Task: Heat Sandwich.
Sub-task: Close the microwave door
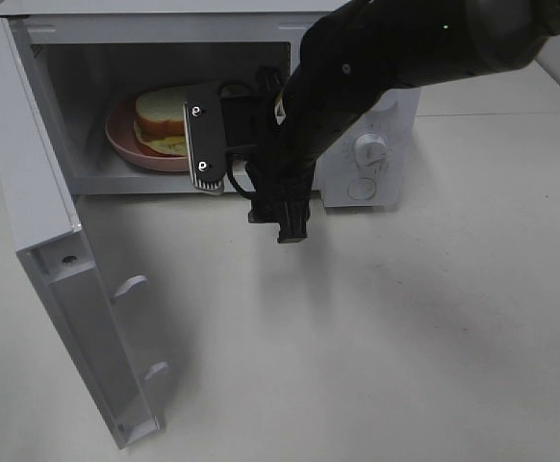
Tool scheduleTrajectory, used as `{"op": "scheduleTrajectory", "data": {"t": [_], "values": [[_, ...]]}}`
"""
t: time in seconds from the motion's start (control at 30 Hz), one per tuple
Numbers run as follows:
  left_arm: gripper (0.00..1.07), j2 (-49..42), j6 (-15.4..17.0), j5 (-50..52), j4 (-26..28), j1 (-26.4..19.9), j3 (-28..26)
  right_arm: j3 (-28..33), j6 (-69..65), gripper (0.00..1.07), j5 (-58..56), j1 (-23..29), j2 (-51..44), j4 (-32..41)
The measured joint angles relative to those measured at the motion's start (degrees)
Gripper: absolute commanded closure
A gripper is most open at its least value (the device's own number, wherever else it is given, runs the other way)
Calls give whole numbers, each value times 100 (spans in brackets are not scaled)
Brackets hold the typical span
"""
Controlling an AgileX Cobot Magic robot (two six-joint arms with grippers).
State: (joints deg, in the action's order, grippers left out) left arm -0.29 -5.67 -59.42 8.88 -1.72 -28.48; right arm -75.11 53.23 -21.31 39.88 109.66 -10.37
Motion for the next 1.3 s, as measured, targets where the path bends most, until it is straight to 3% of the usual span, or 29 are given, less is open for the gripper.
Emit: {"op": "scheduleTrajectory", "data": {"t": [0.33, 0.67, 0.87, 1.3], "values": [[4, 0, 0, 0, 0, 0, 0, 1112, -716, 31, 11, 0, -945, 0], [4, 0, 0, 0, 0, 0, 0, 2120, -2607, 31, -178, 0, -2246, 23], [4, 0, 0, 0, 0, 0, 0, 2349, -4045, 31, -917, 0, -2916, 34], [4, 0, 0, 0, 0, 0, 0, 2469, -5552, 31, -2653, 0, -4452, 264]]}}
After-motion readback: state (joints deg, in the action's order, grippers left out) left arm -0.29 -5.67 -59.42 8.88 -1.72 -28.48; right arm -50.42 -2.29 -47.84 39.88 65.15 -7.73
